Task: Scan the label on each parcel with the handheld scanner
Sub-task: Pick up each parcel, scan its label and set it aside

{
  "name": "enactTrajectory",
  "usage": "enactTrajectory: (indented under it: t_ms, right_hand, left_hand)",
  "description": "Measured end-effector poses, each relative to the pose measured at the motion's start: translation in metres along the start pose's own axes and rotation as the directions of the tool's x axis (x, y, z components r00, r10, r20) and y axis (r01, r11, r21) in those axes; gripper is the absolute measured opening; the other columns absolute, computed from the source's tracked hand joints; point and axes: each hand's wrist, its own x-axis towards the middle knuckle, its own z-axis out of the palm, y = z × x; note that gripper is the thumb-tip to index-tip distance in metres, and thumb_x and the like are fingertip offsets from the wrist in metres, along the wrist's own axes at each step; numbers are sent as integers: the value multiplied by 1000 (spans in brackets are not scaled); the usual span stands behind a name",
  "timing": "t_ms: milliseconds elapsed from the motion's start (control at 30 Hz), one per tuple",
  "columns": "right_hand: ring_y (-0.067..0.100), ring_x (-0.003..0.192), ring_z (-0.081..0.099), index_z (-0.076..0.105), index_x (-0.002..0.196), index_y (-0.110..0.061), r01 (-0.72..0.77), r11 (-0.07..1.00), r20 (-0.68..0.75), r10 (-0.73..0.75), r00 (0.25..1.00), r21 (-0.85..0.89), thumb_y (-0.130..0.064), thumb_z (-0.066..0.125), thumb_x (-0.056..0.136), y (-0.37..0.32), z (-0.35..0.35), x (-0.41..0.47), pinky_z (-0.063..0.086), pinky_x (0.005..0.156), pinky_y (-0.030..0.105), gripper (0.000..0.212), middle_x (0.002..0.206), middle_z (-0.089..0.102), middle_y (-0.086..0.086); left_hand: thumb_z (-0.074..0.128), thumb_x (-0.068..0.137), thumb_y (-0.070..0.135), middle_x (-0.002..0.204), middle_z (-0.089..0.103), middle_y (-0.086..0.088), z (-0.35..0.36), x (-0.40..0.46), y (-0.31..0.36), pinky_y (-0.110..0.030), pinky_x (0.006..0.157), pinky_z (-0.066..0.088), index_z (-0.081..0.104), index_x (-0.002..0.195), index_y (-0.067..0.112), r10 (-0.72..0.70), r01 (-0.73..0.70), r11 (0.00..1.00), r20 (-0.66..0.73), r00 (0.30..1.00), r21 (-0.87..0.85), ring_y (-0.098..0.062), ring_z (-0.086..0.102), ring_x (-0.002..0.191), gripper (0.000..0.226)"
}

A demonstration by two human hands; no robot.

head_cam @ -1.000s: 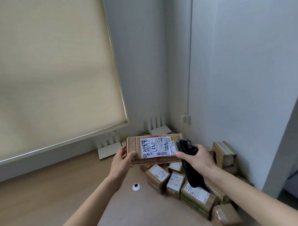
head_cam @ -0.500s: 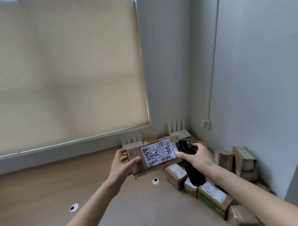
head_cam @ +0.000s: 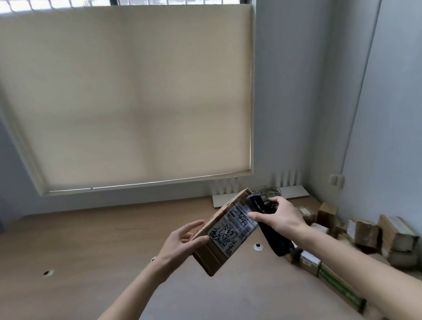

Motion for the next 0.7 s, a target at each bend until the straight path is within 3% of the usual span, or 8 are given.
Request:
enactTrajectory:
  t_ms: [100,200,467,633,700]
  right_hand:
    - [19,105,66,54,132,-23,31,999,49,-29,998,-33,-63,93,61,-17,21,-17,56,93,38,90,117,67,-3]
    - [17,102,68,56,128,-24,77,992,112,-66,991,-97,-61,94,61,-31,38,-33,56,90,34,85,114,70,-3]
    - [18,94,67,60,125,-35,175,870,160,-113,981,-462,-64,83,52,-53,73,-75,54,73,30,81,103,68,-9]
    - [22,101,66,67,119,-31,223,750,216,-109,970,-623,-61,86,55,-66,77,-84,48,76,30,73,109,72,-4]
    - [25,102,65,69,114,-30,219,726,227,-89,970,-652,-58,87,55,-73,74,-86,44,76,31,68,107,71,-2]
  left_hand:
    - [80,66,60,108,76,2,-21,-27,-3,-27,86,58,59,127,50,2,-1,1000,38,999,-27,-11,71,104,65]
    - [79,73,52,109,77,0,-37,-50,-10,-31,88,59,62,129,41,14,-13,997,9,1000,-71,-16,72,105,59]
    - [75,71,54,99,75,-1,-68,-89,-26,-34,82,61,66,121,47,2,-3,1000,-223,975,-8,-16,72,97,51]
    - [70,70,54,103,73,3,-77,-108,-16,-17,69,56,64,123,44,13,14,997,-323,946,81,-10,70,96,54]
    - [69,70,55,104,73,3,-79,-111,-9,-22,75,55,65,123,44,13,27,994,-355,935,107,-13,69,98,54]
